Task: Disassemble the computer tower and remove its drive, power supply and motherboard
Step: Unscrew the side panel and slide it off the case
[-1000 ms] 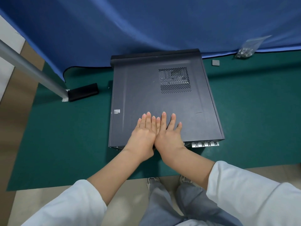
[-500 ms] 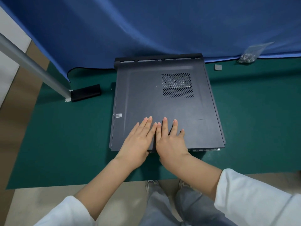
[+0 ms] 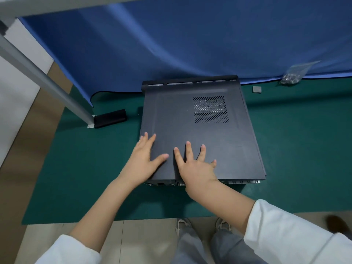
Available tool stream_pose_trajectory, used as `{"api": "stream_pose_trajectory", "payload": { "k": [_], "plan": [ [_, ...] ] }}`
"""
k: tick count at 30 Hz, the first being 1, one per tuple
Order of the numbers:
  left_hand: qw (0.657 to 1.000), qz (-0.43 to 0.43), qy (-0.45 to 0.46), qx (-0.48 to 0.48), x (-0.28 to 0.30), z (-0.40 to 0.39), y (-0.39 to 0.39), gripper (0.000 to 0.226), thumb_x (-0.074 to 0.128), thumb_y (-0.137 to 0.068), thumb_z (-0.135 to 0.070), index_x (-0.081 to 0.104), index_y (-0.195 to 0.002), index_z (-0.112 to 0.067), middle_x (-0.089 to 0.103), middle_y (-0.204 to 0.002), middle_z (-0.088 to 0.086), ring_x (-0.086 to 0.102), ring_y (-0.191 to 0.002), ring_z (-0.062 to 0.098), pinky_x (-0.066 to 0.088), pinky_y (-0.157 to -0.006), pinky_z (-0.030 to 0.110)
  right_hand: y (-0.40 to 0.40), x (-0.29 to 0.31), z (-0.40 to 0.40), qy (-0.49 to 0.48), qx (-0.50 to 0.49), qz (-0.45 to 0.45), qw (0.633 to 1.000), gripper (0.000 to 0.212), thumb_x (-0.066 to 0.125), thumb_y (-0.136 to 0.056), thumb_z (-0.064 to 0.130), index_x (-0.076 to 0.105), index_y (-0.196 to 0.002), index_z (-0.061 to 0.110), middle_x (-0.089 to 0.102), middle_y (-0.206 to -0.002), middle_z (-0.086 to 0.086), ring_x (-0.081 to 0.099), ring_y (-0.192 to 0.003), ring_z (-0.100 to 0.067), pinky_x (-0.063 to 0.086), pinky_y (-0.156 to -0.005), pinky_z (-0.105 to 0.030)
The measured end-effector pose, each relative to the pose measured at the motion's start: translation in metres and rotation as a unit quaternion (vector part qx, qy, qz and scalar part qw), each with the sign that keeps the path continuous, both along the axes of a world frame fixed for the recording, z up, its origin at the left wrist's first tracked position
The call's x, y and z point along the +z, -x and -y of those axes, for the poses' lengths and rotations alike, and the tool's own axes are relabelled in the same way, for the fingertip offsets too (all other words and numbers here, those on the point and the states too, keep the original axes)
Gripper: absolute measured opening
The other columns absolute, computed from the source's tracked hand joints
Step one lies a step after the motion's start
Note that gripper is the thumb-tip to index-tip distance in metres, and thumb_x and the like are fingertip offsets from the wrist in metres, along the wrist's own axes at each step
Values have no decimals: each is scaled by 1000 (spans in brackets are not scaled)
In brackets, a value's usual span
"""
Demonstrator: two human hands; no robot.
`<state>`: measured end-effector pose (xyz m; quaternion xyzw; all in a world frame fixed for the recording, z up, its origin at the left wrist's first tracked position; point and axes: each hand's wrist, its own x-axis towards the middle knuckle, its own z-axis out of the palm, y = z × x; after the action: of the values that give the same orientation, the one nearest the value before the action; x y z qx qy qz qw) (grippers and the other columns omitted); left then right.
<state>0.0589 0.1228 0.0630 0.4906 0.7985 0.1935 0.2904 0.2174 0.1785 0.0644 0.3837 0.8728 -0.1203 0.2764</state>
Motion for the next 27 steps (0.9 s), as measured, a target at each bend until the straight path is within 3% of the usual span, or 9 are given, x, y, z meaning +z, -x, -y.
{"api": "stream_pose_trajectory", "payload": {
  "k": [3,5,7,10,12,17,21,25,27],
  "plan": [
    [992,9,-29,125,4,-9,10,78,64,-88,-36,21,-150,-18,22,-156,6,20,-143,20,22,-116,38,0,7,0,9,-11,-7,1000,114,69,-79,8,-22,-147,22,-27,-152,-16,-8,-135,-58,31,-99,-67],
    [969,113,-30,219,5,-15,17,75,66,-87,-28,24,-149,-15,46,-143,4,47,-127,19,40,-104,37,1,13,0,11,-14,-10,1000,114,68,-80,8,-22,-146,22,-28,-152,-15,-7,-135,-58,30,-100,-67],
    [916,271,-37,293,7,-20,25,66,67,-88,-23,34,-143,-8,65,-114,-1,64,-98,12,51,-78,27,0,19,-1,13,-17,-14,1000,114,68,-79,7,-23,-146,23,-29,-152,-14,-7,-136,-57,29,-100,-67],
    [868,382,-9,316,7,-26,37,26,65,-89,-27,67,-104,-6,73,-91,3,69,-78,13,51,-63,24,-6,25,-4,18,-17,-11,1000,111,66,-81,8,-22,-146,24,-31,-151,-14,-7,-137,-55,29,-101,-66],
    [872,386,4,300,7,-29,36,20,58,-93,-29,66,-94,-10,72,-91,4,69,-76,15,52,-60,26,-10,26,-3,17,-11,-7,1000,107,65,-83,12,-21,-147,22,-29,-152,-14,-6,-138,-54,31,-101,-64],
    [879,376,-43,290,19,-28,23,23,47,-99,-26,54,-115,-10,68,-101,8,69,-75,17,54,-54,27,-10,33,-3,-3,-5,-26,1000,107,65,-85,21,-24,-146,22,-25,-154,-13,-7,-137,-55,35,-101,-61],
    [908,312,-103,259,52,-25,22,20,48,-99,-24,55,-111,-11,68,-93,2,68,-70,12,52,-58,27,-9,46,-1,9,-12,-66,998,114,66,-84,26,-32,-142,26,-31,-152,-10,-8,-137,-54,43,-96,-55],
    [937,219,-145,231,97,-19,25,13,51,-96,-25,59,-100,-16,70,-91,-2,66,-79,12,51,-72,28,-6,68,-1,60,-13,-135,989,121,69,-78,28,-36,-138,35,-36,-150,-4,-11,-139,-50,50,-86,-47],
    [935,209,-163,235,118,-15,25,13,52,-96,-23,60,-101,-14,71,-85,-5,67,-75,9,52,-66,22,-5,80,-5,105,-6,-176,979,124,72,-76,31,-36,-136,41,-36,-150,1,-12,-140,-46,50,-85,-45]
  ]
}}
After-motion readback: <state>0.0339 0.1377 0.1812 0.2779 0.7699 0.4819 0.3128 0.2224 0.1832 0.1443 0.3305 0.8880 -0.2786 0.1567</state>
